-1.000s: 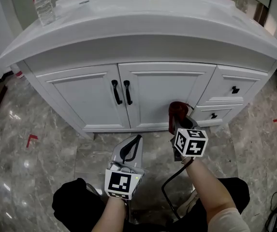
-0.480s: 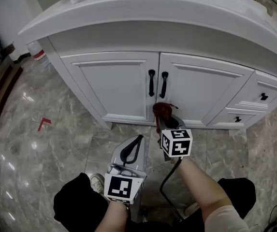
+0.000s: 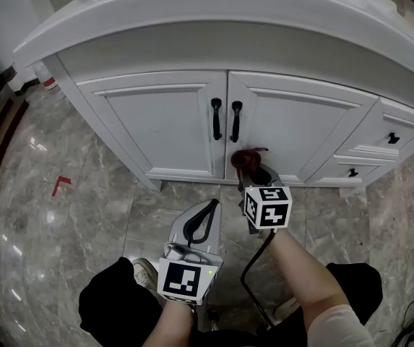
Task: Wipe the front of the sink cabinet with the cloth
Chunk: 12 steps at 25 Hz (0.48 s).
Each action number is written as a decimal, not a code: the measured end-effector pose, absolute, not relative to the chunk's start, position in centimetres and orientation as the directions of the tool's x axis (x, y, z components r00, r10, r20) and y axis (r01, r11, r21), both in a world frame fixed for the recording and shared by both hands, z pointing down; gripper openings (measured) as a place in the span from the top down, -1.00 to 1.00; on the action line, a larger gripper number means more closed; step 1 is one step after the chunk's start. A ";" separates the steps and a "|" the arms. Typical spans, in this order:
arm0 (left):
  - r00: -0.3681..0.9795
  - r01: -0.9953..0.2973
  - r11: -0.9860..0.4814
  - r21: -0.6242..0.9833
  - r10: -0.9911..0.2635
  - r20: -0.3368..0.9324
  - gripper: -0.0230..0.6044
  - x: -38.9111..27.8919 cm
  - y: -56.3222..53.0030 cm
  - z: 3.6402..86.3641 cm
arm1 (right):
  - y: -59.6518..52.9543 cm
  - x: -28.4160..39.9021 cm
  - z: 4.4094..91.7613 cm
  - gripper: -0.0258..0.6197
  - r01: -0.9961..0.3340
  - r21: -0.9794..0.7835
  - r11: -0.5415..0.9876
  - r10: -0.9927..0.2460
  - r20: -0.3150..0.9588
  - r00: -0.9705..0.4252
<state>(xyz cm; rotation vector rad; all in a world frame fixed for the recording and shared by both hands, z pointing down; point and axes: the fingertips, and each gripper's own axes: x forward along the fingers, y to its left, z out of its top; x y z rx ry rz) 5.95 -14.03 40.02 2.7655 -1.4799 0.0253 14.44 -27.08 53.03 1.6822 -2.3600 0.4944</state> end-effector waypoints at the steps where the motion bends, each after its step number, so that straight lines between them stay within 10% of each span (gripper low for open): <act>1: 0.561 -0.828 -0.561 -0.003 -0.828 0.016 0.93 6.4 -14.1 40.1 | -27.1 15.5 53.1 0.66 -0.949 -0.158 0.272 -0.882 0.353 -0.312; 12: 0.627 -0.779 -0.627 0.005 -0.778 0.030 0.93 12.0 -14.7 41.2 | -25.8 26.6 53.1 0.65 -0.977 -0.175 0.120 -0.913 0.367 -0.178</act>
